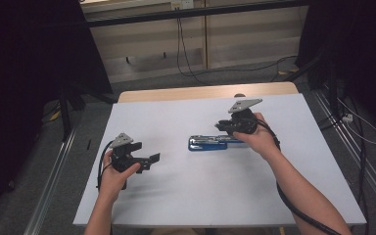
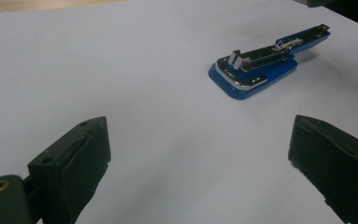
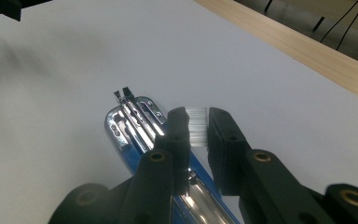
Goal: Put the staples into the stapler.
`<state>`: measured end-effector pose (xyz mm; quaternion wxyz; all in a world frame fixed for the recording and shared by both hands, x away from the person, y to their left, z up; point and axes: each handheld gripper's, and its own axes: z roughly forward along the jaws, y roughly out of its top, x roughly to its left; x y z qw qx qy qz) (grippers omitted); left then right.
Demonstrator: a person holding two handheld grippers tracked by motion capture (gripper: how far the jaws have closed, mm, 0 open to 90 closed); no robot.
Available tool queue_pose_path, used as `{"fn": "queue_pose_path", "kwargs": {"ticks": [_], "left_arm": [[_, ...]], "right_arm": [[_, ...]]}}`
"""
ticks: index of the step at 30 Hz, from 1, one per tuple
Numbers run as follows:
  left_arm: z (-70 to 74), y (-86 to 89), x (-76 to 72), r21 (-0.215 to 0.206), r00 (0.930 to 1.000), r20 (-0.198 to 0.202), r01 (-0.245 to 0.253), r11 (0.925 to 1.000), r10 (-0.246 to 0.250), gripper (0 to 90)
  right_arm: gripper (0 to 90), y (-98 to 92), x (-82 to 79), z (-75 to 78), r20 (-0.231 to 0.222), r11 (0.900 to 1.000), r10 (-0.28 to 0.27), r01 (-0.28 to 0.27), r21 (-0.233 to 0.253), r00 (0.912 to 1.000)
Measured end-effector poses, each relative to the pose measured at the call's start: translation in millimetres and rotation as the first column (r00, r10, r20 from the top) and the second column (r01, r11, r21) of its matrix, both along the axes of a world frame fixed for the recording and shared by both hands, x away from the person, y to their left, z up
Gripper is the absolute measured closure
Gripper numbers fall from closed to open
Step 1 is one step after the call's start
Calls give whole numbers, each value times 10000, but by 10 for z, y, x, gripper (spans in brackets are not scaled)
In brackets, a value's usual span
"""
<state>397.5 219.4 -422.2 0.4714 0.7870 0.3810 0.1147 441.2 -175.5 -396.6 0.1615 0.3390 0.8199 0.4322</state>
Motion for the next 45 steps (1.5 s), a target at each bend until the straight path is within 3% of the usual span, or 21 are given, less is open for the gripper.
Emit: {"fn": "queue_pose_path", "kwargs": {"ticks": [19, 27, 45], "left_arm": [[17, 58, -42, 77, 9999, 123, -47, 10000, 46, 59], [8, 103, -51, 58, 9997, 130, -220, 9997, 219, 59], [1, 72, -73, 142, 9999, 116, -70, 9999, 68, 59]], "right_arm": [[793, 159, 48, -33, 78, 9982, 592, -592, -98, 9982], [793, 235, 63, -23, 125, 9951, 976, -973, -187, 9951], [793, 348, 119, -60, 0, 9854, 1696, -1696, -169, 9855]]}}
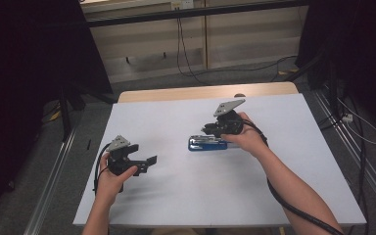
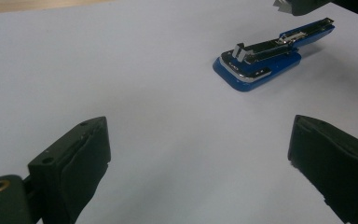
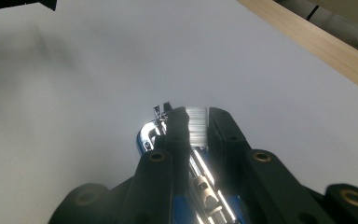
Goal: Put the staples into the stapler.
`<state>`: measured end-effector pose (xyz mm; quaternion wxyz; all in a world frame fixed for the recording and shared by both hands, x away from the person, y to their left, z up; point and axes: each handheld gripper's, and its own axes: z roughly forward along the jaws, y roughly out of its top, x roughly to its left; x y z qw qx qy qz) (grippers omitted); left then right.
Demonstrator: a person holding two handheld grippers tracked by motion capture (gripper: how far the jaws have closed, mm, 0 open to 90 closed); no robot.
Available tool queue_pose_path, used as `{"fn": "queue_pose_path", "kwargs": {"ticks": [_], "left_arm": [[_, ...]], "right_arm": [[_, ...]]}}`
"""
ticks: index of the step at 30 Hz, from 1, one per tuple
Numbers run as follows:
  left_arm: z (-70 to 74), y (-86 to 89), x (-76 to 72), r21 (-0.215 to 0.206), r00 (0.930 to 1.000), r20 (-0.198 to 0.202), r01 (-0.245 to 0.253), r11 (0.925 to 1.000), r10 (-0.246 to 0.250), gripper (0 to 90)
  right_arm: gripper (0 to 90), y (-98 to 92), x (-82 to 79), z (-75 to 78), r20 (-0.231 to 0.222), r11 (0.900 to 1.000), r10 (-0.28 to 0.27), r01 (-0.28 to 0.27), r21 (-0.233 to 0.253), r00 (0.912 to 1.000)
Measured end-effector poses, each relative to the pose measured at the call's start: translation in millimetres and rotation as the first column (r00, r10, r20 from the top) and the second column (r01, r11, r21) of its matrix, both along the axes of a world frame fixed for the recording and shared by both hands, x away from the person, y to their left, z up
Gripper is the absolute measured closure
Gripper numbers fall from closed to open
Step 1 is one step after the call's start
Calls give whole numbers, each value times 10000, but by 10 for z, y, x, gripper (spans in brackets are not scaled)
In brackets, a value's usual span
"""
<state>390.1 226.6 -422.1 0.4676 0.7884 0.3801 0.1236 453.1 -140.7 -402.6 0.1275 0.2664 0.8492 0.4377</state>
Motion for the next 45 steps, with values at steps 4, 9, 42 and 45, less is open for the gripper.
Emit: {"fn": "queue_pose_path", "kwargs": {"ticks": [4, 9, 42, 45], "left_arm": [[-3, 10, -3, -42, 10000, -22, -45, 10000, 45, 59], [-10, 11, -4, 21, 10000, -16, -61, 10000, 61, 59], [-39, 9, -7, 194, 9999, -82, -97, 9998, 99, 60], [-39, 5, -10, 195, 9999, -72, -103, 9998, 104, 60]], "right_arm": [[793, 35, 21, -26, -70, 9996, 278, -278, -28, 9996], [793, 76, 42, -52, -106, 9980, 634, -634, -8, 9979], [793, 40, 196, -145, -378, 9905, 1370, -1364, 187, 9898], [793, 44, 200, -146, -358, 9892, 1465, -1461, 141, 9886]]}}
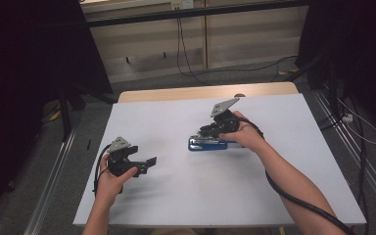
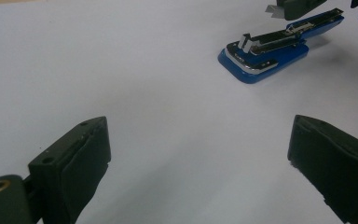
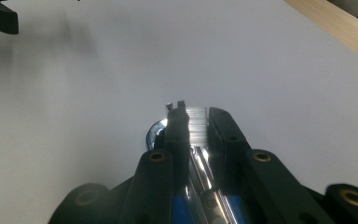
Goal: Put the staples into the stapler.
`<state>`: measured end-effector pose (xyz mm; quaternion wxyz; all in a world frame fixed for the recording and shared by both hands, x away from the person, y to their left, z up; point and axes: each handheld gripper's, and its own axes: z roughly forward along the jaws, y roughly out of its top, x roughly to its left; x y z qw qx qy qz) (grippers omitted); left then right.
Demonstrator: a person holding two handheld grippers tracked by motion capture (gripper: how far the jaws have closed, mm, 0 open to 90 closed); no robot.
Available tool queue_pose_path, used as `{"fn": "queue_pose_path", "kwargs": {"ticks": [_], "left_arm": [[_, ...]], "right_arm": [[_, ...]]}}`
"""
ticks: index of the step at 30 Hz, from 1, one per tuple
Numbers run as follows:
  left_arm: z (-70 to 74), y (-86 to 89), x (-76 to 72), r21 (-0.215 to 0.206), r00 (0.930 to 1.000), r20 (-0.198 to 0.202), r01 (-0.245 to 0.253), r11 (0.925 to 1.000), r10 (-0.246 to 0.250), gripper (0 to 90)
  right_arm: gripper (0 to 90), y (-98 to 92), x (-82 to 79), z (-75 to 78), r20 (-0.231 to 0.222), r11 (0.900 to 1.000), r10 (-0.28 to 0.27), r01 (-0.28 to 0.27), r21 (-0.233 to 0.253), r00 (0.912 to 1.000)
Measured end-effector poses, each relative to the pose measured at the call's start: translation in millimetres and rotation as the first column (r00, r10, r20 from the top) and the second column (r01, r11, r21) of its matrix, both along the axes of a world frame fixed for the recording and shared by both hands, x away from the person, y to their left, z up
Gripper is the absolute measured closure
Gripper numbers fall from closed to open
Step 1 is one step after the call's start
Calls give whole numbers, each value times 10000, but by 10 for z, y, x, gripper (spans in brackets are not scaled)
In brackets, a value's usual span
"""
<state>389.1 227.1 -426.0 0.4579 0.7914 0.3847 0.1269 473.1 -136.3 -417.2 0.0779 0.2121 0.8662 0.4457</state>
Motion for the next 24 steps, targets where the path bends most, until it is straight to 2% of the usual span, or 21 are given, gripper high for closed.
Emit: {"fn": "queue_pose_path", "kwargs": {"ticks": [16, 24], "left_arm": [[8, 15, -5, 44, 10000, 10, 1, 10000, -1, 60], [13, 20, -2, 20, 10000, 63, 20, 10000, -20, 61]], "right_arm": [[793, -3, 12, 46, 104, 9998, 128, -127, -131, 9999], [793, 18, 19, 5, 71, 9996, 226, -225, -158, 9997]]}}
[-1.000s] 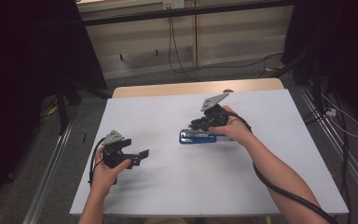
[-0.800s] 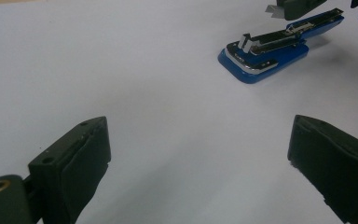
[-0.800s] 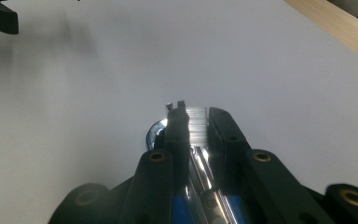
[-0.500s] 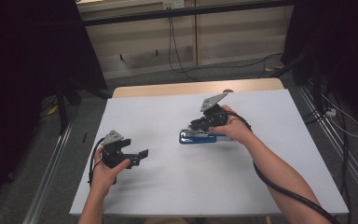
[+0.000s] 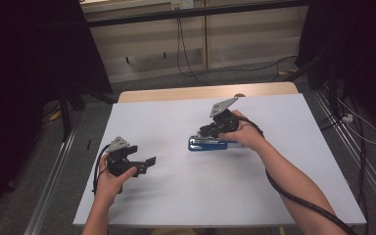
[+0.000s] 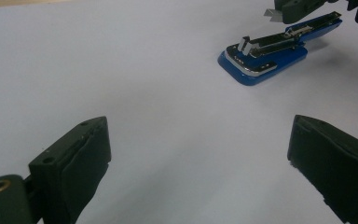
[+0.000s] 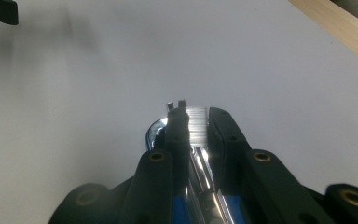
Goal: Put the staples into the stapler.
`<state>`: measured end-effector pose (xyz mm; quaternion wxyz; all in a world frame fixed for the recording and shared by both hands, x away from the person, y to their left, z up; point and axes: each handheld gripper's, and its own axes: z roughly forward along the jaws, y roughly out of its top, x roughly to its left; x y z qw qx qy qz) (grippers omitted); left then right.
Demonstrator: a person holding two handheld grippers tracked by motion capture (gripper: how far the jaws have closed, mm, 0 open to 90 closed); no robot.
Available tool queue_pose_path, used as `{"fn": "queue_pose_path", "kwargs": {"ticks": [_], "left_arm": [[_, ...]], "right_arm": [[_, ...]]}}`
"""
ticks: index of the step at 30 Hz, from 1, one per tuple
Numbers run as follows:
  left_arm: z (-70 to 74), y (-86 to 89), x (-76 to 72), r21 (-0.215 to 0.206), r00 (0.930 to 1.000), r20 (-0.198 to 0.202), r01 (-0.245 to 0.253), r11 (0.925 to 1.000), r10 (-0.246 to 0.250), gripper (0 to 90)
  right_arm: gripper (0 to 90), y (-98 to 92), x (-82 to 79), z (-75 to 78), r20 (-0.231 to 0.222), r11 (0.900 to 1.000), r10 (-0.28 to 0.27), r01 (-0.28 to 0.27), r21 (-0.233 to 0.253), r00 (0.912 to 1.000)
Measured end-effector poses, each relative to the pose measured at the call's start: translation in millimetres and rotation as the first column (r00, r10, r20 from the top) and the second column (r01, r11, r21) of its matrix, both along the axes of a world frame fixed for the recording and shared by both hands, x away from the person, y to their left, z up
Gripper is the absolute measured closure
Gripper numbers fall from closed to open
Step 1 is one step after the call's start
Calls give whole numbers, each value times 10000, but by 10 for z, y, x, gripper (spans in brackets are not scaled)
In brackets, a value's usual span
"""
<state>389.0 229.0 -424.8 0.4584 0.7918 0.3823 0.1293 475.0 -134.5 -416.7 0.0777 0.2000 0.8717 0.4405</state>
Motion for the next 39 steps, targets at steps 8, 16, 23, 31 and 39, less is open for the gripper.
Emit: {"fn": "queue_pose_path", "kwargs": {"ticks": [8, 16, 23, 31, 39], "left_arm": [[-2, 3, 0, -29, 10000, -29, -42, 10000, 42, 61], [0, 11, 6, -14, 10000, -37, -38, 10000, 38, 62], [-2, 7, 1, -87, 10000, -31, -76, 9999, 76, 62], [-11, 11, 5, 8, 10000, -60, -58, 10000, 58, 62], [-11, -3, -8, -6, 10000, -67, -44, 10000, 44, 62]], "right_arm": [[793, 46, 15, -23, -40, 9998, 191, -192, -68, 9998], [793, 63, 30, -76, -37, 9992, 359, -360, -193, 9993], [793, 107, 24, -73, 72, 9978, 626, -624, -218, 9980], [793, 120, 25, -84, 189, 9971, 710, -704, -280, 9973], [793, 127, 41, -65, 240, 9963, 821, -815, -270, 9963]]}}
